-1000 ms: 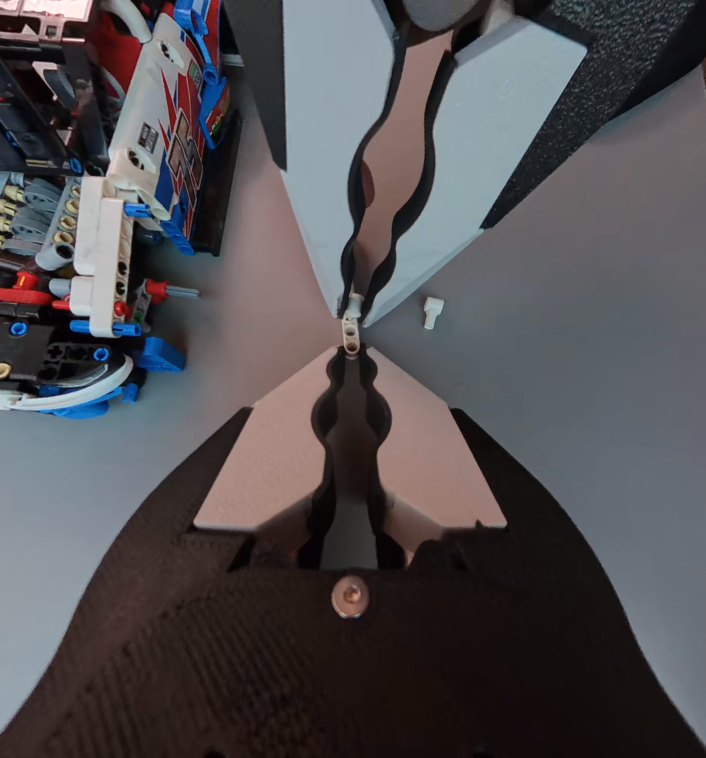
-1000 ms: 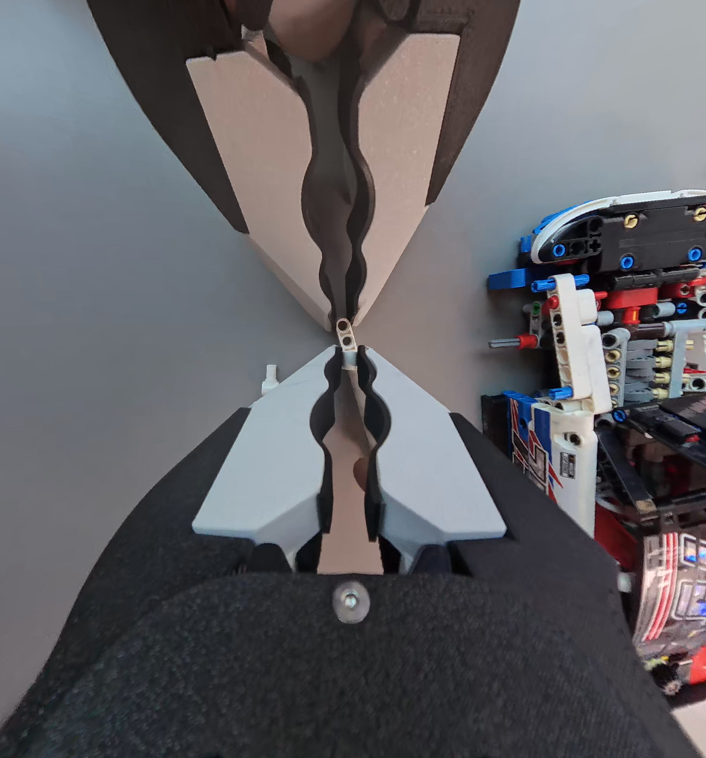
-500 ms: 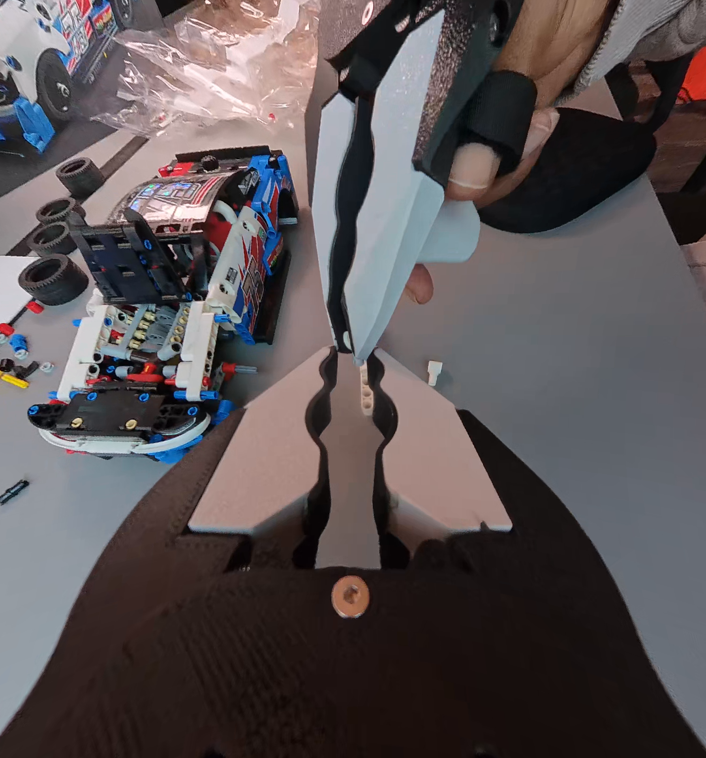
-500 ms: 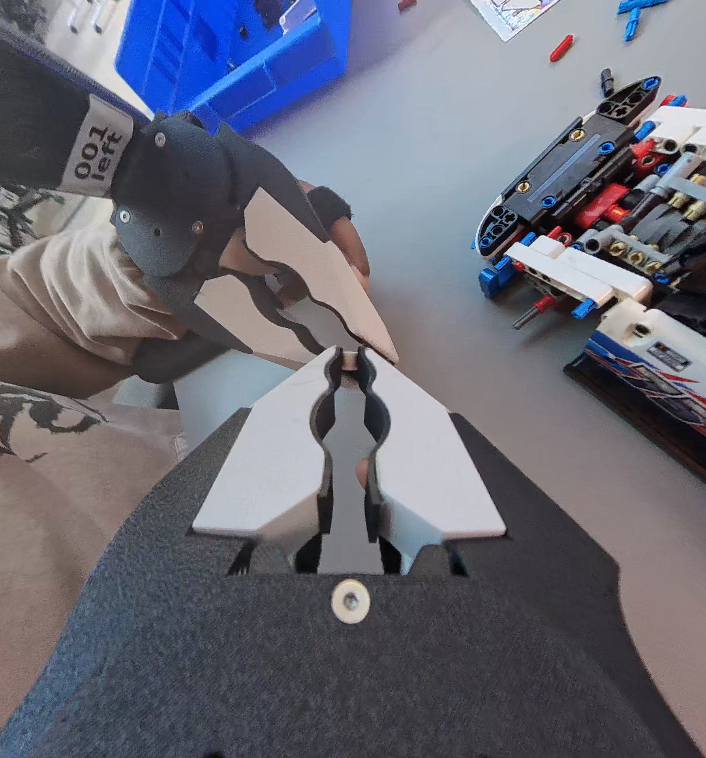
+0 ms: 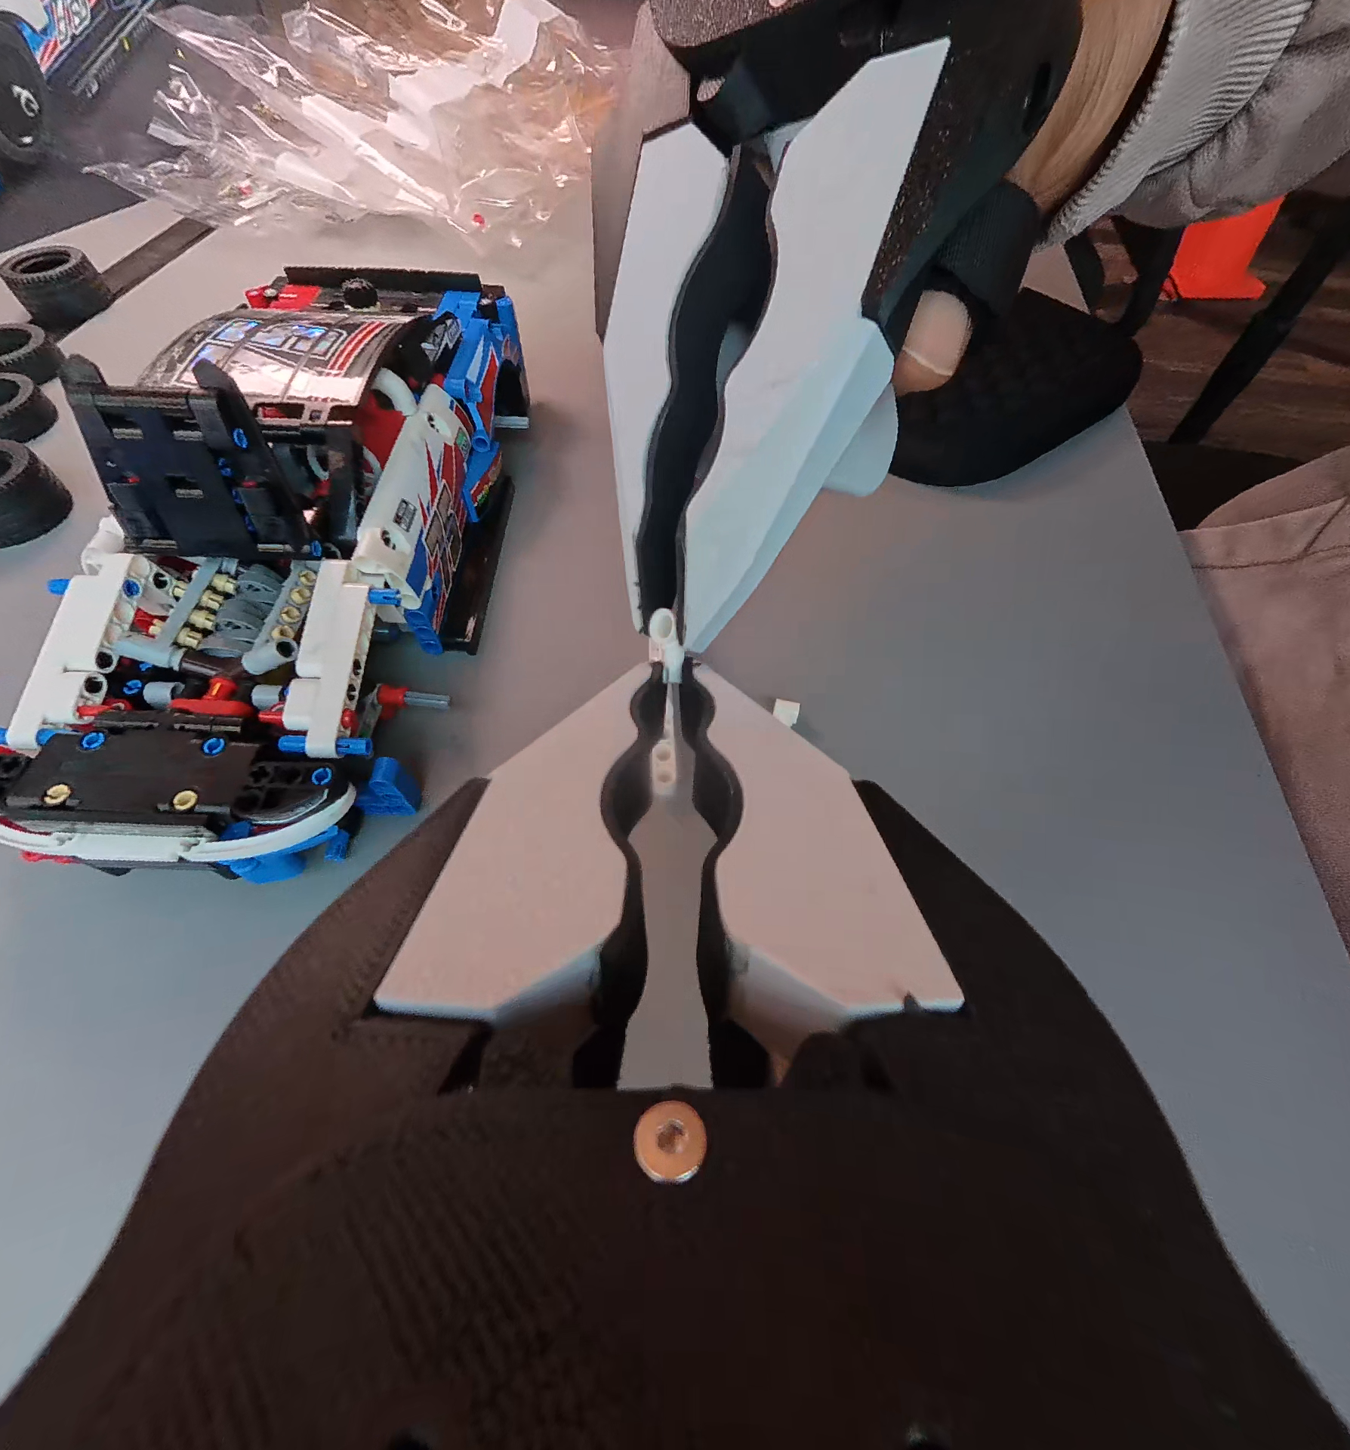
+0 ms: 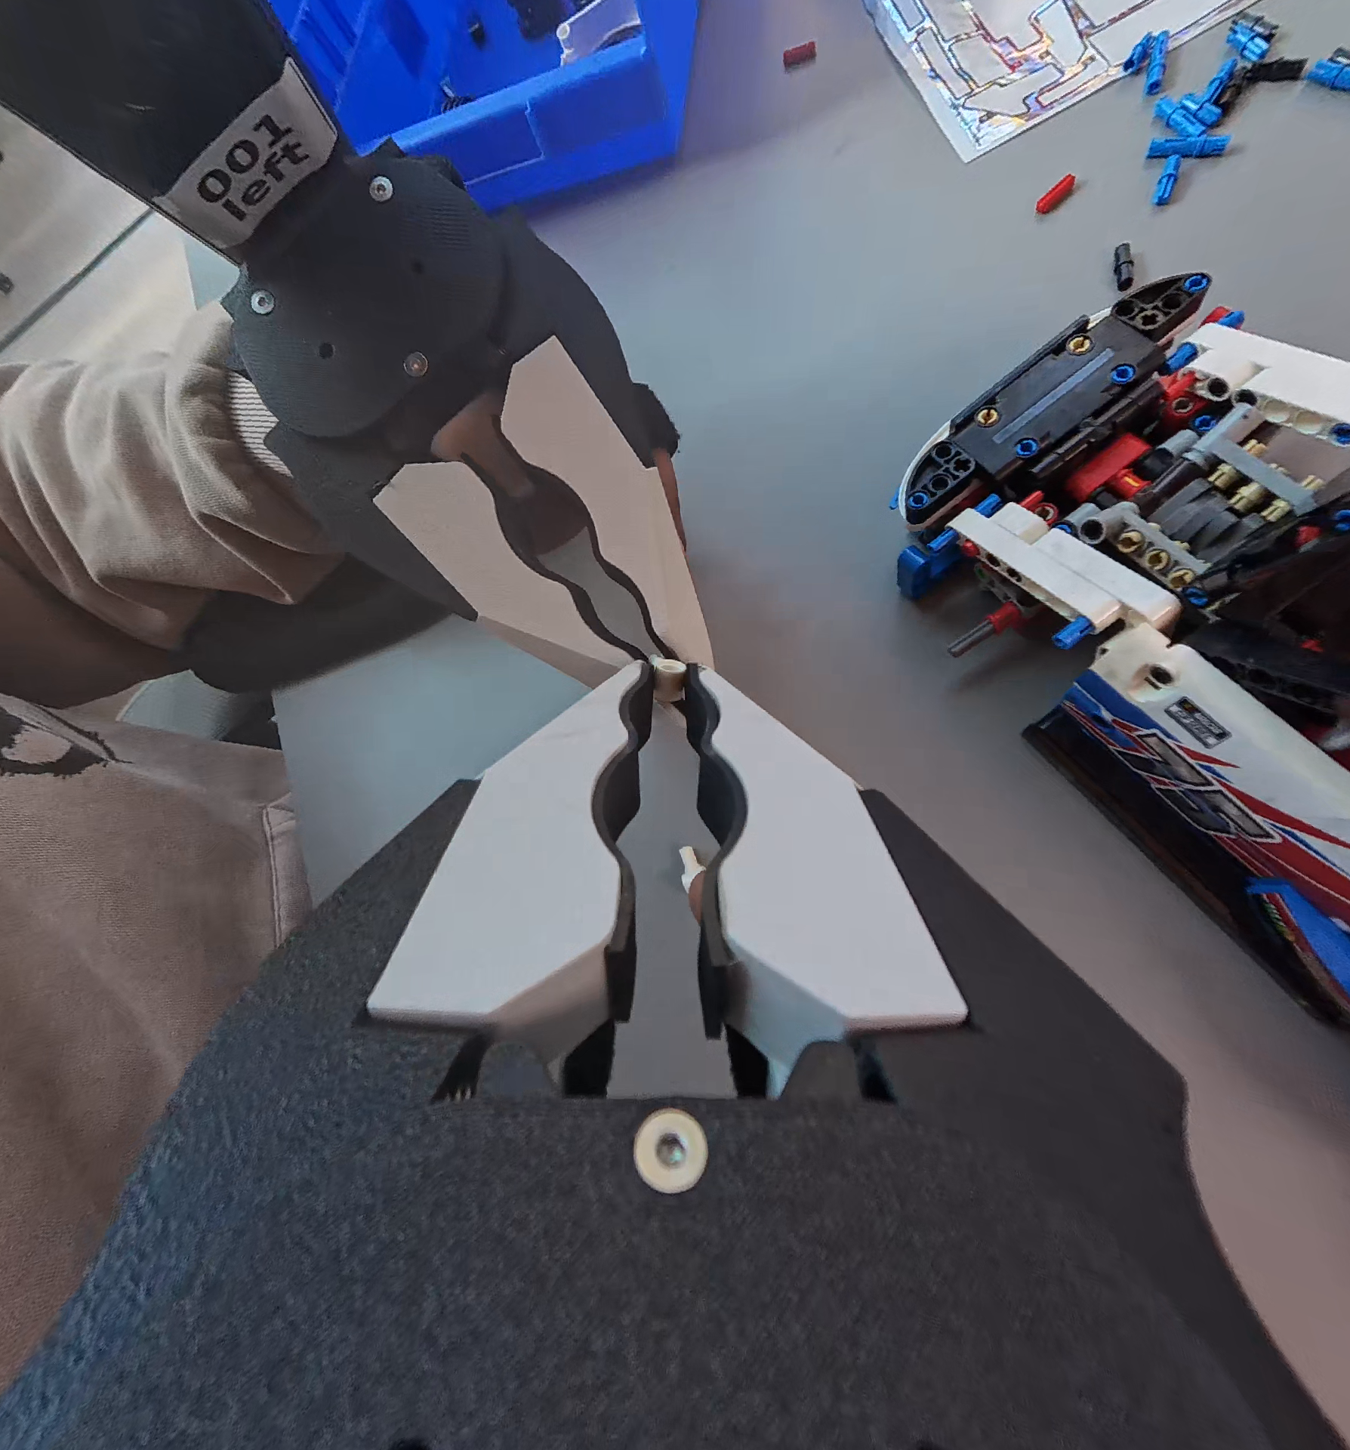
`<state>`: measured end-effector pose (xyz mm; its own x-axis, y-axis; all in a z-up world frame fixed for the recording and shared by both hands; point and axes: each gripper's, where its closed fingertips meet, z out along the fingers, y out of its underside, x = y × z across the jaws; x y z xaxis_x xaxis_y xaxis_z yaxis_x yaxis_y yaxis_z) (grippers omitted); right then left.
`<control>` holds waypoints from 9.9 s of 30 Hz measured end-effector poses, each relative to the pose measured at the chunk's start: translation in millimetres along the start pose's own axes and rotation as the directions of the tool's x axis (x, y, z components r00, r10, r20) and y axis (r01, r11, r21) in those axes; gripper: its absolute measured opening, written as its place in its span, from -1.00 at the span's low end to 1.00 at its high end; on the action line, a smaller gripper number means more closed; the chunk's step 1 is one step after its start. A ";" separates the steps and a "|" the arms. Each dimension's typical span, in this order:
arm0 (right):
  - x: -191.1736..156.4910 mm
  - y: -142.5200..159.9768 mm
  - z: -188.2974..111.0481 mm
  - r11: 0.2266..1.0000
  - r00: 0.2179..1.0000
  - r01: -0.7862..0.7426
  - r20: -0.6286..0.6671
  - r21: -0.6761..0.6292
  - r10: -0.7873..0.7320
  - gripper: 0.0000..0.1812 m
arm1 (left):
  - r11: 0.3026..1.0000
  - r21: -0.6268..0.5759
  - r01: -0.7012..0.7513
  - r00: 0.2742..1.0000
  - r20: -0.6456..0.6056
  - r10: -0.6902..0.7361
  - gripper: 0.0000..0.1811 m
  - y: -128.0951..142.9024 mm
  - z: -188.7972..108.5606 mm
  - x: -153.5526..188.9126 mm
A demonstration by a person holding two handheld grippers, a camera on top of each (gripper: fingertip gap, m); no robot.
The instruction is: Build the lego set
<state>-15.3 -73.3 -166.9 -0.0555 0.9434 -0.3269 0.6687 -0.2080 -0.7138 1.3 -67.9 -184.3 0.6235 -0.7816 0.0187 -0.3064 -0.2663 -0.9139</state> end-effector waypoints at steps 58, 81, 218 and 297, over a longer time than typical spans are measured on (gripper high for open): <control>27.3 51.9 19.1 0.455 0.681 0.637 0.178 -0.622 -0.710 -0.93 | 0.972 -0.191 -0.134 0.989 0.038 0.144 -0.88 41.8 9.5 -6.6; 35.1 57.6 17.8 0.325 0.598 0.669 0.223 -0.668 -0.770 -0.93 | 0.957 -0.244 0.154 0.987 0.072 -0.140 -0.56 47.6 19.0 -11.9; 20.5 1.0 12.3 0.734 0.713 0.660 -0.175 -0.157 -0.679 -0.92 | 0.998 0.063 0.013 0.998 0.063 -0.017 -0.88 -2.5 -12.2 -22.0; -20.0 -29.7 -56.2 0.886 0.938 0.023 0.296 0.463 -0.179 -0.94 | 0.818 0.274 0.506 0.828 -0.420 -0.372 -0.94 -50.1 -14.3 25.5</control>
<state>7.6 -71.5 -104.4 -0.3917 0.8457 -0.3624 0.2477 -0.2824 -0.9268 22.3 -82.5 -132.3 0.3284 -0.7851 0.5252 0.2614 -0.4588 -0.8492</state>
